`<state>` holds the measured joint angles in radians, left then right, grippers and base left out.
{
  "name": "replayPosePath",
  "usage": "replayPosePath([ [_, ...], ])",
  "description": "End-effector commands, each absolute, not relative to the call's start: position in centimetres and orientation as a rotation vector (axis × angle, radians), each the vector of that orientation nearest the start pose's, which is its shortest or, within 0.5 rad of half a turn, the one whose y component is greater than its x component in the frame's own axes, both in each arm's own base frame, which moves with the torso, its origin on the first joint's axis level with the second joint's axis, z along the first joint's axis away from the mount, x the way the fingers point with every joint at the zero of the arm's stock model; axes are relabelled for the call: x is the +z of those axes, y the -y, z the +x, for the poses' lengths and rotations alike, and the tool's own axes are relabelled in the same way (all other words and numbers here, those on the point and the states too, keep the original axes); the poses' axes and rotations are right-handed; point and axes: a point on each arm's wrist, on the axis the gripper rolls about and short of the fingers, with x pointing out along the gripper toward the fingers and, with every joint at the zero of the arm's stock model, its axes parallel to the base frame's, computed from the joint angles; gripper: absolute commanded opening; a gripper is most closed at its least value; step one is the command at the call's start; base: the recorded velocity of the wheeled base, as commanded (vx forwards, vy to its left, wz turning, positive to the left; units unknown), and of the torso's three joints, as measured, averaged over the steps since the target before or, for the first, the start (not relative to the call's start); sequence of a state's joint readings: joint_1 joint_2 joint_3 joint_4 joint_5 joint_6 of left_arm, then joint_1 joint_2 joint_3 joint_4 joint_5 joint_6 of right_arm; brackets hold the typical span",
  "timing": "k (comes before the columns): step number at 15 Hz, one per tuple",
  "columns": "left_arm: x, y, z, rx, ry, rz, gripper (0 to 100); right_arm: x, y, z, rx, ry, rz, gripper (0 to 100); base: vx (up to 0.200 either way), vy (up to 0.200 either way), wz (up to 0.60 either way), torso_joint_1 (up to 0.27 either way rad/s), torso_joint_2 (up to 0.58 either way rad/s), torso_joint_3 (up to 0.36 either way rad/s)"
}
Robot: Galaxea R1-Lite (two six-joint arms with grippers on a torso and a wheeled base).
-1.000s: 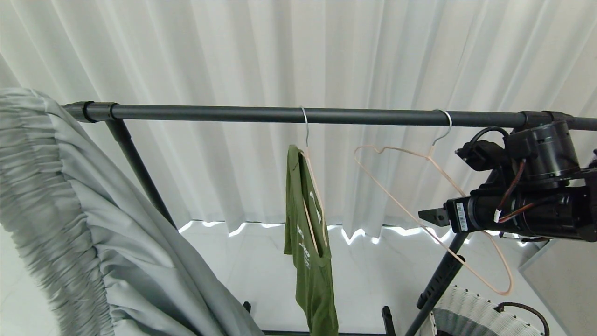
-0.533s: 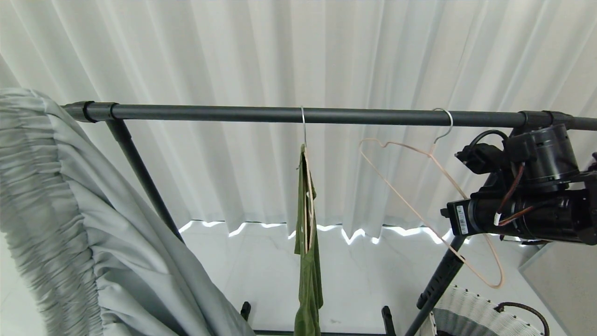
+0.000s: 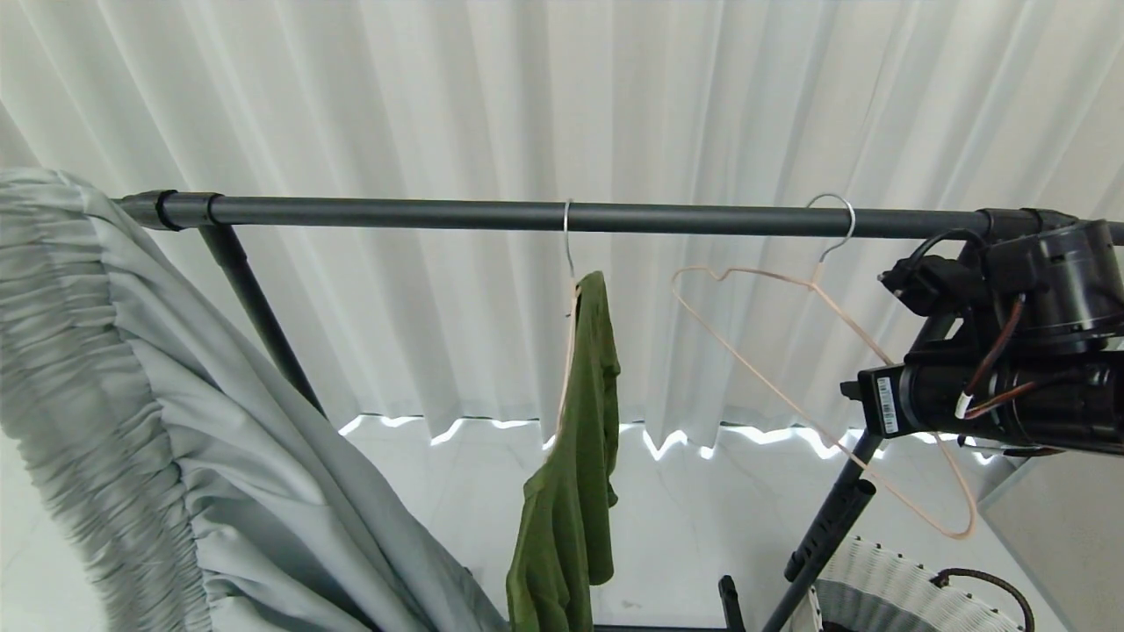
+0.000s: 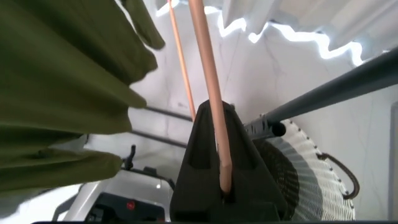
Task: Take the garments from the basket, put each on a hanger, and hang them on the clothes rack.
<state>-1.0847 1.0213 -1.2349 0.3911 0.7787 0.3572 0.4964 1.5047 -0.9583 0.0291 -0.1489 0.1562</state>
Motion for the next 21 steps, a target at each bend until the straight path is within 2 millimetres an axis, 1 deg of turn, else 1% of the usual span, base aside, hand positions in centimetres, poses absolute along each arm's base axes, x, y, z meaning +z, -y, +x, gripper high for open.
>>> replayPosePath([
  [1,34.9,7.4,5.7,-0.322,-0.051,0.498,0,23.4,-11.1,21.1,0.302,-0.507,-0.013,0,0.000,0.000,0.00,0.000,0.00,0.000],
  [5,34.8,7.3,5.6,-0.323,-0.052,0.497,0,25.2,-10.0,19.0,0.315,-0.438,0.008,0,0.000,0.000,0.00,0.000,0.00,0.000],
  [7,34.8,7.2,5.6,-0.322,-0.052,0.499,0,25.0,-9.4,17.9,0.313,-0.436,-0.020,0,0.000,0.000,0.00,0.000,0.00,0.000],
  [8,34.7,7.2,5.6,-0.322,-0.053,0.502,0,24.6,-8.6,16.5,0.311,-0.431,-0.049,0,0.000,0.000,0.00,0.000,0.00,0.000],
  [10,34.7,7.2,5.6,-0.322,-0.054,0.503,0,24.2,-7.6,14.8,0.309,-0.415,-0.074,0,0.000,0.000,0.00,0.000,0.00,0.000],
  [14,34.5,7.3,5.6,-0.323,-0.057,0.511,0,23.5,-5.8,11.5,0.322,-0.402,-0.139,0,-0.200,0.000,0.00,0.006,0.00,0.002],
  [17,34.5,7.3,5.6,-0.323,-0.057,0.511,0,22.9,-4.8,9.6,0.329,-0.414,-0.180,0,-0.200,0.000,0.00,-0.006,0.00,0.009],
  [19,34.5,7.3,5.6,-0.323,-0.057,0.511,0,22.7,-4.3,8.6,0.332,-0.415,-0.198,0,-0.200,0.000,0.00,0.000,0.00,0.007],
  [21,34.5,7.2,5.6,-0.323,-0.057,0.511,0,22.6,-4.0,8.2,0.333,-0.420,-0.206,0,-0.200,0.000,0.00,0.002,0.00,-0.005],
])
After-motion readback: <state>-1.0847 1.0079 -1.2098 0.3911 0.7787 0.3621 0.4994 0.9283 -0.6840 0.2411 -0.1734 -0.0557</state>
